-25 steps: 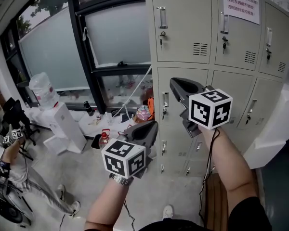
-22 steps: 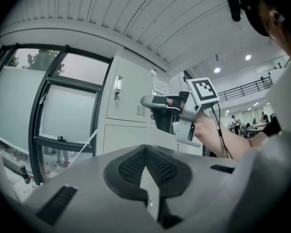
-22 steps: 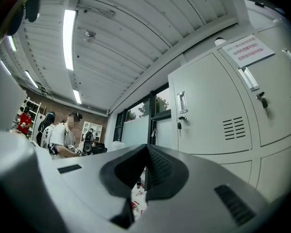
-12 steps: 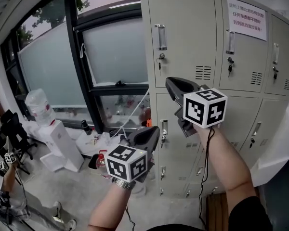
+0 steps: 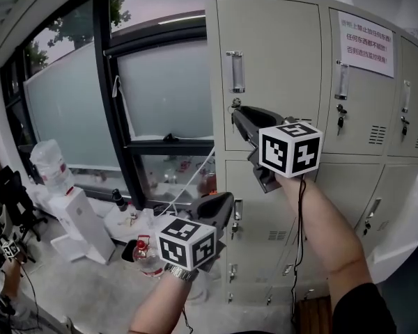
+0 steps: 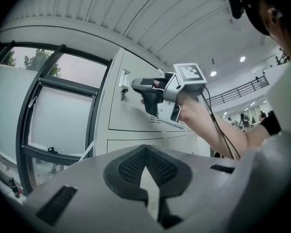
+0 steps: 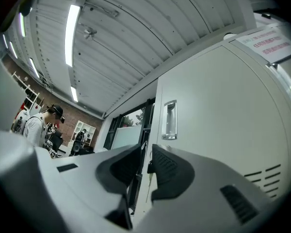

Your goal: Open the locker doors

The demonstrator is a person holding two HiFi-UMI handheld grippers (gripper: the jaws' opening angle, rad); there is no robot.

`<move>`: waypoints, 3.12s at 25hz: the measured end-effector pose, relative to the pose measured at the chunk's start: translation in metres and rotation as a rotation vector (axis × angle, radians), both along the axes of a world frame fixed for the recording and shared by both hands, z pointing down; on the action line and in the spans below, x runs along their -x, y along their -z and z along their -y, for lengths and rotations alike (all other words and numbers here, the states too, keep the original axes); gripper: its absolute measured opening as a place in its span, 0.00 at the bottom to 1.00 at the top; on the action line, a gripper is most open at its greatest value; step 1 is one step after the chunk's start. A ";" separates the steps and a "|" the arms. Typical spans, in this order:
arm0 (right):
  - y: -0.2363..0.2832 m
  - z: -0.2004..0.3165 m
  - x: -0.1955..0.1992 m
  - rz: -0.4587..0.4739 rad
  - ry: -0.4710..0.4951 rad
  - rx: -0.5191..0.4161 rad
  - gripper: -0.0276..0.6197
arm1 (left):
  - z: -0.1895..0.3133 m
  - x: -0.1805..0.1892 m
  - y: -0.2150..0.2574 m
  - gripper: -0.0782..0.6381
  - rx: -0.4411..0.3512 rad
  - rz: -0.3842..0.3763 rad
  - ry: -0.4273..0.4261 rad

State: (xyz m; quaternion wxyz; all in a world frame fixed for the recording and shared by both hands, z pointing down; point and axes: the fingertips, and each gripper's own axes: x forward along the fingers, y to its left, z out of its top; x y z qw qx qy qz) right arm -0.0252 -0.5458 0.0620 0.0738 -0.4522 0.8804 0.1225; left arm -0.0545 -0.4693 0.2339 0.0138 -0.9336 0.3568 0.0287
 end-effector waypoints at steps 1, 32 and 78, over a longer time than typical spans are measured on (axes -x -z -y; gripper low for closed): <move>0.004 0.004 0.000 0.000 -0.009 -0.007 0.15 | 0.004 0.001 0.001 0.10 0.000 0.000 -0.005; 0.062 0.070 0.016 -0.039 -0.261 -0.034 0.25 | 0.052 0.017 0.018 0.10 -0.014 0.016 -0.218; 0.071 -0.013 0.015 0.012 -0.220 0.039 0.17 | -0.018 0.023 0.018 0.11 -0.022 0.025 -0.349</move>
